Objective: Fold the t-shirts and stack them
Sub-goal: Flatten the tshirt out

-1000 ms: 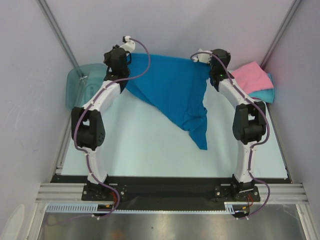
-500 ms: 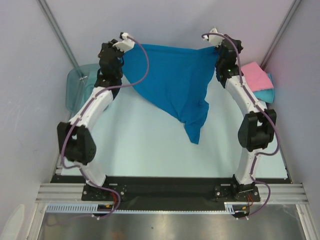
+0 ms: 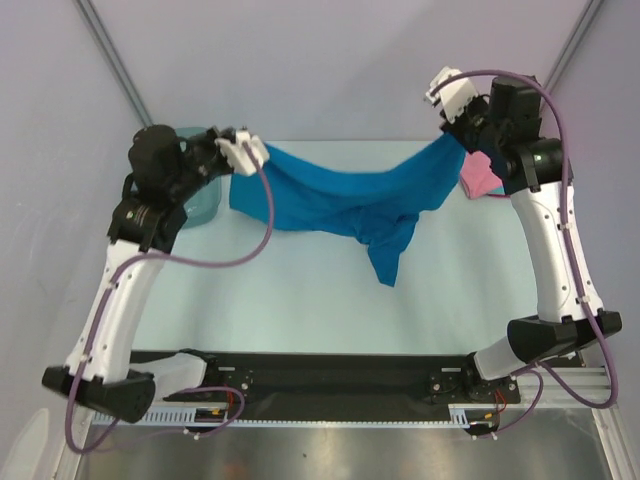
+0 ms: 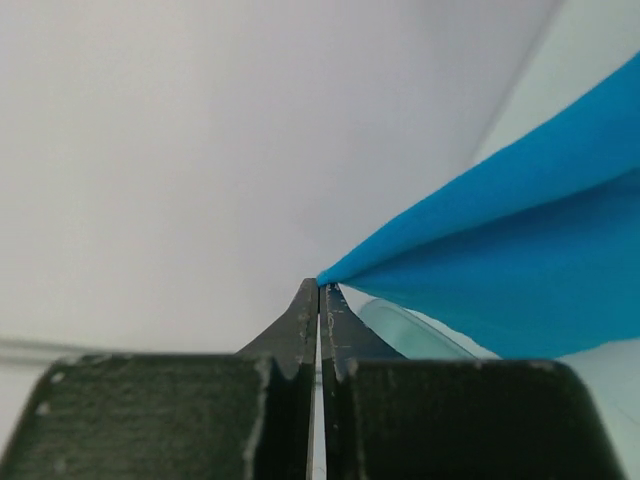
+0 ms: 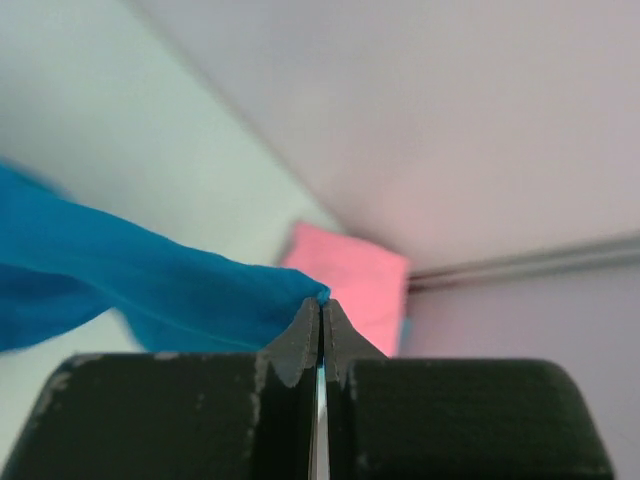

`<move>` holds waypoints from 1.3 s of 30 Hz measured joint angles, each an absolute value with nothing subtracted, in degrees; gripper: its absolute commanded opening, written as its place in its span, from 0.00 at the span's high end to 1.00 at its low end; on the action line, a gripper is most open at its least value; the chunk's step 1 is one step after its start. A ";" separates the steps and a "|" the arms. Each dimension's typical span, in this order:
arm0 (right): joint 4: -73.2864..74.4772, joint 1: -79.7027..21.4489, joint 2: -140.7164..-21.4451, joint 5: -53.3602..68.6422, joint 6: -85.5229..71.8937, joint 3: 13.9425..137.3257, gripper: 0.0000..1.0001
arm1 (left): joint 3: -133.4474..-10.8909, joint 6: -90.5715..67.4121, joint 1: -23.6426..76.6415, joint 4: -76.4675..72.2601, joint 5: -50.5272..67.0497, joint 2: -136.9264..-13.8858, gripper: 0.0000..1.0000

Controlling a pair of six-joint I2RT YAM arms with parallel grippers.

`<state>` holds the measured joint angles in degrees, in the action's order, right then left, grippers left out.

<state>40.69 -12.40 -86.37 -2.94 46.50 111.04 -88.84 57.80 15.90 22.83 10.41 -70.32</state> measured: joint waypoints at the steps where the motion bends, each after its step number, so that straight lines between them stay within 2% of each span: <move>1: 46.19 -12.45 -86.24 0.82 46.30 112.88 1.00 | -87.94 59.29 15.94 25.65 13.04 -68.40 1.00; 6: 66.92 -12.64 -86.30 14.31 46.26 118.54 1.00 | -84.09 64.31 15.97 36.56 21.78 -59.86 1.00; 11: 74.87 -11.79 -86.06 20.32 44.58 124.84 1.00 | -84.82 65.39 16.01 39.66 23.14 -54.92 1.00; 20: 75.44 -7.09 -80.58 18.35 42.85 136.11 1.00 | -90.78 64.64 16.01 31.92 19.00 -53.12 1.00; 26: 76.62 -6.90 -73.10 22.57 41.67 134.30 1.00 | -95.81 66.30 16.01 40.40 20.99 -50.70 1.00; 31: 78.02 -5.50 -72.05 27.83 39.77 134.93 1.00 | -96.49 66.46 16.01 43.62 22.61 -48.95 1.00; 36: 77.03 -4.01 -77.97 32.45 38.35 135.87 1.00 | -86.65 65.49 16.01 33.54 22.96 -50.24 1.00; 39: 72.03 -5.10 -82.04 30.28 38.98 130.74 1.00 | -78.17 65.58 15.97 26.09 22.61 -54.46 1.00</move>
